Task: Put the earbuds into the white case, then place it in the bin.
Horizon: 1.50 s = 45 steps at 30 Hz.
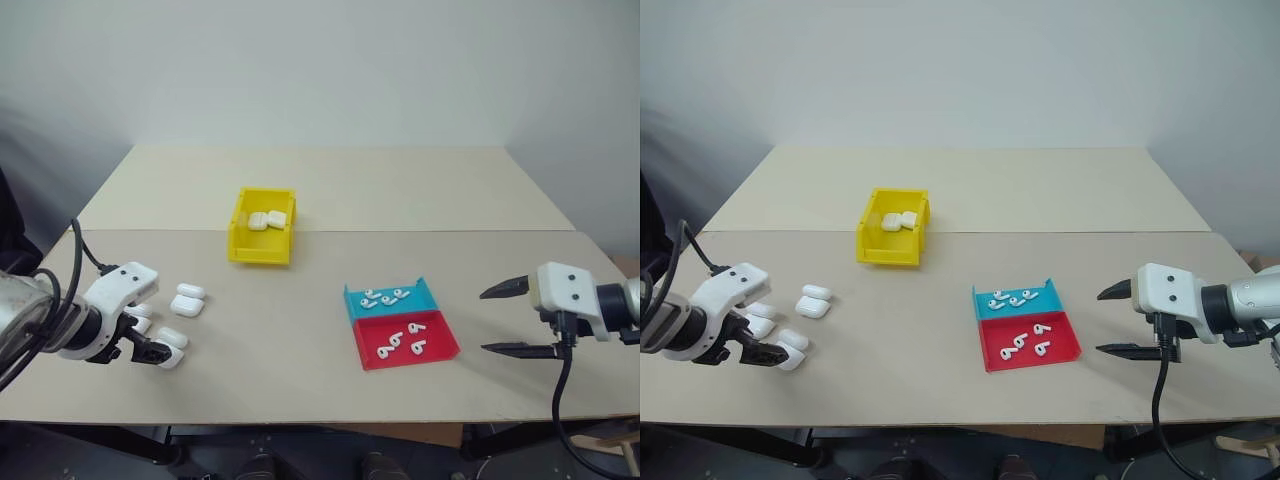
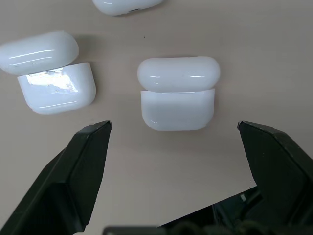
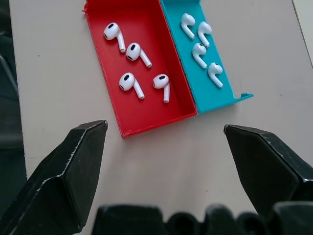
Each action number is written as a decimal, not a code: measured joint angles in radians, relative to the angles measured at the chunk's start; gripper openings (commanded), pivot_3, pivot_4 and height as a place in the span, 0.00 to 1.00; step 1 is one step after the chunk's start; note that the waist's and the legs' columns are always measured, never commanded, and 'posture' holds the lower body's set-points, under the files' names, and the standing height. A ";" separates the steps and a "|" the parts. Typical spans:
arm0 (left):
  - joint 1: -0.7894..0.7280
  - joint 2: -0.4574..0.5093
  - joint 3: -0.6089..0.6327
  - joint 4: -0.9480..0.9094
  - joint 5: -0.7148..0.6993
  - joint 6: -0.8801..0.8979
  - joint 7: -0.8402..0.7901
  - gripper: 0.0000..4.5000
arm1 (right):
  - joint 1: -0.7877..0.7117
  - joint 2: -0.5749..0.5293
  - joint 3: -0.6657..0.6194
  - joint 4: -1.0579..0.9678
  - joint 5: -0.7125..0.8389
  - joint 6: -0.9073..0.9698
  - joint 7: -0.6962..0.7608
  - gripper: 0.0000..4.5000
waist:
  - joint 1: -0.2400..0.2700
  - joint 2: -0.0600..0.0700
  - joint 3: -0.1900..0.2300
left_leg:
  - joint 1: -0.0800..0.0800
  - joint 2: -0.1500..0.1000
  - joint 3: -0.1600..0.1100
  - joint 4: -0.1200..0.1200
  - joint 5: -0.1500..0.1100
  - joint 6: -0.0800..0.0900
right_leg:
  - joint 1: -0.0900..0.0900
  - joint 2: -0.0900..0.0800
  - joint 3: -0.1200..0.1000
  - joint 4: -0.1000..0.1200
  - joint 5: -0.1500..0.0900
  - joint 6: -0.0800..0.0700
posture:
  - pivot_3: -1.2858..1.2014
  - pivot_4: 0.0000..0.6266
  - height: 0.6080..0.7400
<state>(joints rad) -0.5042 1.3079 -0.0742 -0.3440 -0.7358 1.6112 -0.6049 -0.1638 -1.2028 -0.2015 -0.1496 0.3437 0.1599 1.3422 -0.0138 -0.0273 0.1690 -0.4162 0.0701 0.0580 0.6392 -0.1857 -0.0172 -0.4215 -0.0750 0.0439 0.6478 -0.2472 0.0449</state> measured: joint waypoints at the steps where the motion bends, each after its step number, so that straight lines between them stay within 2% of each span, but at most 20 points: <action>1: -0.018 -0.002 -0.027 0.010 0.007 0.000 -0.004 1.00 | 0.003 0.000 0.000 -0.001 -0.004 0.000 -0.001 0.99 | 0.001 0.000 0.000 | 0.000 0.000 0.000 0.000 0.000 0.000 | 0.000 0.000 0.000 0.000 0.000 0.000 | 0.52 0.24 1.00; 13: -0.093 -0.105 -0.180 0.146 0.090 -0.023 -0.019 1.00 | 0.053 0.001 -0.002 -0.021 -0.018 0.002 -0.030 0.99 | 0.002 -0.001 0.000 | 0.000 0.000 -0.001 0.001 0.000 0.000 | 0.001 0.000 0.000 0.000 0.000 0.001 | 0.52 0.24 1.00; 32: -0.129 -0.157 -0.238 0.200 0.168 -0.063 -0.085 1.00 | 0.101 0.001 -0.025 -0.057 -0.035 0.024 -0.050 0.99 | 0.002 -0.002 -0.001 | 0.000 -0.001 -0.002 0.003 0.000 0.000 | 0.002 0.000 0.000 0.001 0.001 0.003 | 0.52 0.24 1.00; 35: -0.128 -0.158 -0.238 0.201 0.181 -0.062 -0.088 0.87 | 0.100 0.001 -0.025 -0.057 -0.046 0.024 -0.056 1.00 | 0.002 -0.002 -0.001 | 0.000 -0.001 -0.002 0.003 0.000 0.000 | 0.002 0.000 0.000 0.001 0.001 0.003 | 0.52 0.24 1.00; 38: -0.125 -0.157 -0.237 0.200 0.186 -0.060 -0.088 0.65 | 0.096 0.001 -0.025 -0.057 -0.047 0.024 -0.058 1.00 | 0.001 -0.002 -0.001 | 0.000 -0.001 -0.001 0.003 0.000 0.000 | 0.002 0.000 0.000 0.001 0.001 0.003 | 0.52 0.24 1.00; 39: -0.125 -0.157 -0.237 0.200 0.187 -0.059 -0.089 0.62 | 0.093 0.001 -0.025 -0.057 -0.047 0.024 -0.058 1.00 | 0.002 -0.002 -0.001 | 0.000 -0.001 -0.001 0.003 0.000 0.000 | 0.002 0.000 0.000 0.001 0.001 0.003 | 0.52 0.24 1.00; 45: -0.110 -0.156 -0.220 0.190 0.195 -0.063 -0.090 0.62 | 0.065 0.001 -0.017 -0.056 -0.054 0.024 -0.066 1.00 | 0.000 -0.002 -0.001 | 0.000 -0.001 -0.002 0.003 0.000 0.000 | 0.002 0.000 0.000 0.001 0.001 0.003 | 0.52 0.24 1.00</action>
<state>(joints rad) -0.6143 1.1519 -0.2944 -0.1542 -0.5408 1.5478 -0.6949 -0.0984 -1.2021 -0.2183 -0.2060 0.2893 0.1839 1.2765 -0.0134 -0.0290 0.1679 -0.4163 0.0695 0.0565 0.6426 -0.1855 -0.0169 -0.4197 -0.0751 0.0437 0.6486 -0.2459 0.0475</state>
